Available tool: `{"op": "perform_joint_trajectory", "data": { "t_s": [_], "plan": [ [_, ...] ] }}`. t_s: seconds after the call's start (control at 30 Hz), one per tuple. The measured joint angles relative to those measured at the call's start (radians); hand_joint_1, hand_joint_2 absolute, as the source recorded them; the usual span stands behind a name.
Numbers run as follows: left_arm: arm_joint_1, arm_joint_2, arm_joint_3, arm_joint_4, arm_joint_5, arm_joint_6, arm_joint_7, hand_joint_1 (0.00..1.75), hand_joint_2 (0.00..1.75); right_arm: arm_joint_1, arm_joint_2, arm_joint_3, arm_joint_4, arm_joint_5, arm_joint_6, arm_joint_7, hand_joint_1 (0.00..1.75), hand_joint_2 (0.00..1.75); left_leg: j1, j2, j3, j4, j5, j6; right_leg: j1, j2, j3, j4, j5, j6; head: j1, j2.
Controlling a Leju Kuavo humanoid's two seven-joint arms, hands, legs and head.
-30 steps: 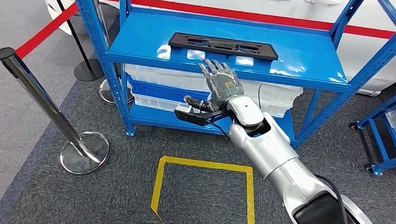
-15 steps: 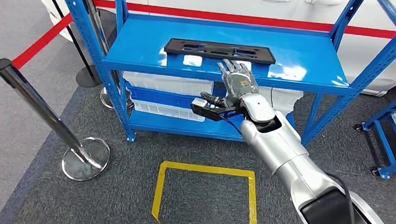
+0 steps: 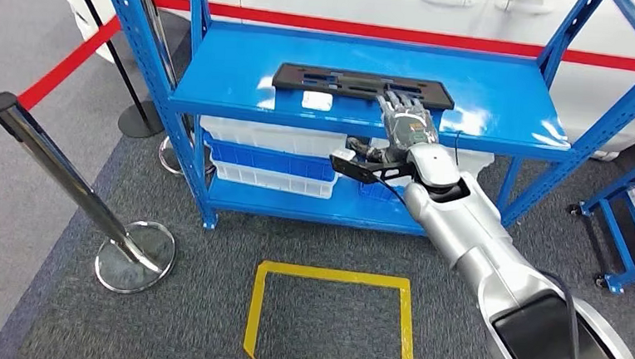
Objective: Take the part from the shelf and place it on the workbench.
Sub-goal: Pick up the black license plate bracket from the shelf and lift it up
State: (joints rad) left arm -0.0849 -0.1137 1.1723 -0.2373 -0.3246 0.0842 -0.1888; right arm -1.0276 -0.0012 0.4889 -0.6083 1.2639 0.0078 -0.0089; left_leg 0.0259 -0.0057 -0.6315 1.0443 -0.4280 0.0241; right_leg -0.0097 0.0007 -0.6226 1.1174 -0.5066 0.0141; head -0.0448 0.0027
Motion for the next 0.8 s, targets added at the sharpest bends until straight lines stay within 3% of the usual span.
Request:
{"op": "perform_joint_trajectory", "data": {
  "t_s": [0.07,0.1,0.13,0.17,0.2,0.27,0.3,0.37,0.43,0.5,0.6,0.63,0.67,0.7,0.77,0.8],
  "plan": [
    [0.000,0.000,0.000,0.000,0.000,0.000,0.000,0.00,0.00,-0.001,-0.007,-0.002,0.007,0.000,0.000,0.000,0.00,0.00,-0.001,0.001,0.006,-0.002,-0.005,0.008,-0.002,0.000,-0.068,0.126,-0.049,0.006,0.000,0.000],
    [0.000,0.000,0.000,0.000,-0.001,0.001,0.000,0.00,0.00,0.001,-0.010,-0.002,0.012,0.001,0.000,0.000,0.00,0.00,-0.001,0.000,0.009,-0.002,-0.008,0.009,-0.003,0.000,-0.102,0.180,-0.062,0.008,0.000,0.000],
    [0.000,0.000,0.000,0.000,-0.002,0.002,0.000,0.00,0.00,0.004,-0.011,-0.003,0.016,0.003,0.000,-0.001,0.00,0.00,-0.002,-0.001,0.013,-0.002,-0.012,0.010,-0.003,0.000,-0.124,0.205,-0.056,0.008,0.000,0.000],
    [-0.001,0.000,0.000,0.000,-0.003,0.004,0.000,0.00,0.00,0.006,-0.013,-0.004,0.019,0.006,0.000,-0.002,0.00,0.00,-0.002,-0.002,0.018,-0.002,-0.016,0.010,-0.003,0.000,-0.127,0.192,-0.030,0.006,0.000,0.000],
    [-0.001,0.000,0.000,0.000,-0.005,0.005,0.001,0.00,0.00,0.007,-0.014,-0.005,0.022,0.010,0.000,-0.005,0.00,0.00,-0.003,-0.003,0.026,-0.002,-0.020,0.008,-0.003,0.000,-0.111,0.142,0.012,0.002,0.000,0.000],
    [0.000,-0.002,0.000,0.000,-0.008,0.006,0.001,0.00,0.00,0.006,-0.016,-0.010,0.027,0.017,0.001,-0.010,0.00,0.00,-0.005,-0.004,0.038,-0.002,-0.030,0.004,0.003,0.000,-0.059,0.010,0.084,-0.012,0.000,0.000],
    [0.000,-0.003,0.001,0.000,-0.009,0.007,0.002,0.00,0.00,0.005,-0.016,-0.012,0.028,0.019,0.002,-0.012,0.00,0.00,-0.006,-0.004,0.041,-0.003,-0.033,0.000,0.008,-0.001,-0.037,-0.038,0.098,-0.018,0.000,0.000],
    [-0.002,-0.005,0.003,0.001,-0.009,0.007,0.003,0.00,0.00,0.003,-0.016,-0.014,0.033,0.021,0.003,-0.013,0.00,0.00,-0.005,-0.003,0.040,-0.007,-0.034,-0.009,0.016,-0.001,-0.023,-0.068,0.093,-0.024,0.000,0.000],
    [-0.005,-0.005,0.005,0.001,-0.009,0.007,0.006,0.00,0.00,0.003,-0.015,-0.014,0.036,0.022,0.003,-0.015,0.00,0.00,-0.005,-0.001,0.044,-0.009,-0.038,-0.020,0.012,-0.002,-0.012,-0.082,0.092,-0.029,0.001,0.000],
    [-0.005,-0.004,0.005,0.001,-0.010,0.007,0.010,0.00,0.00,0.001,-0.014,-0.016,0.040,0.027,0.003,-0.018,0.00,0.00,-0.006,0.001,0.027,0.036,-0.062,-0.028,0.004,-0.003,0.005,-0.096,0.091,-0.039,0.000,0.000],
    [-0.003,-0.004,0.006,0.001,-0.010,0.007,0.015,0.00,0.00,0.003,-0.009,-0.017,0.047,0.033,0.003,-0.024,0.00,0.00,-0.004,0.001,-0.076,0.216,-0.125,-0.034,0.005,-0.003,0.018,-0.097,0.080,-0.050,0.000,0.000],
    [-0.003,-0.003,0.006,0.001,-0.010,0.006,0.015,0.00,0.00,0.006,-0.007,-0.017,0.049,0.034,0.003,-0.025,0.00,0.00,-0.004,0.001,-0.105,0.253,-0.126,-0.035,0.005,-0.002,0.021,-0.095,0.076,-0.051,0.000,0.000],
    [-0.002,-0.003,0.006,0.001,-0.010,0.005,0.015,0.00,0.00,0.008,-0.006,-0.017,0.052,0.034,0.003,-0.026,0.00,0.00,-0.004,0.001,-0.116,0.255,-0.108,-0.036,0.006,-0.002,0.025,-0.092,0.070,-0.050,0.000,0.000],
    [-0.002,-0.002,0.006,0.001,-0.010,0.003,0.015,0.00,0.00,0.009,-0.006,-0.017,0.054,0.035,0.003,-0.027,0.00,0.00,-0.004,0.002,-0.107,0.217,-0.071,-0.036,0.006,-0.001,0.030,-0.089,0.064,-0.049,0.000,0.000],
    [-0.001,-0.002,0.006,0.001,-0.011,0.001,0.014,0.00,0.00,0.009,-0.005,-0.017,0.057,0.035,0.003,-0.028,0.00,0.00,-0.005,0.003,-0.054,0.085,0.003,-0.031,0.008,-0.001,0.040,-0.082,0.049,-0.043,0.000,0.000],
    [-0.001,-0.002,0.006,0.001,-0.011,0.000,0.013,0.00,0.00,0.007,-0.005,-0.017,0.058,0.035,0.004,-0.029,0.00,0.00,-0.007,0.003,-0.031,0.034,0.020,-0.027,0.010,-0.001,0.042,-0.078,0.043,-0.038,0.000,0.000]
  ]
}}
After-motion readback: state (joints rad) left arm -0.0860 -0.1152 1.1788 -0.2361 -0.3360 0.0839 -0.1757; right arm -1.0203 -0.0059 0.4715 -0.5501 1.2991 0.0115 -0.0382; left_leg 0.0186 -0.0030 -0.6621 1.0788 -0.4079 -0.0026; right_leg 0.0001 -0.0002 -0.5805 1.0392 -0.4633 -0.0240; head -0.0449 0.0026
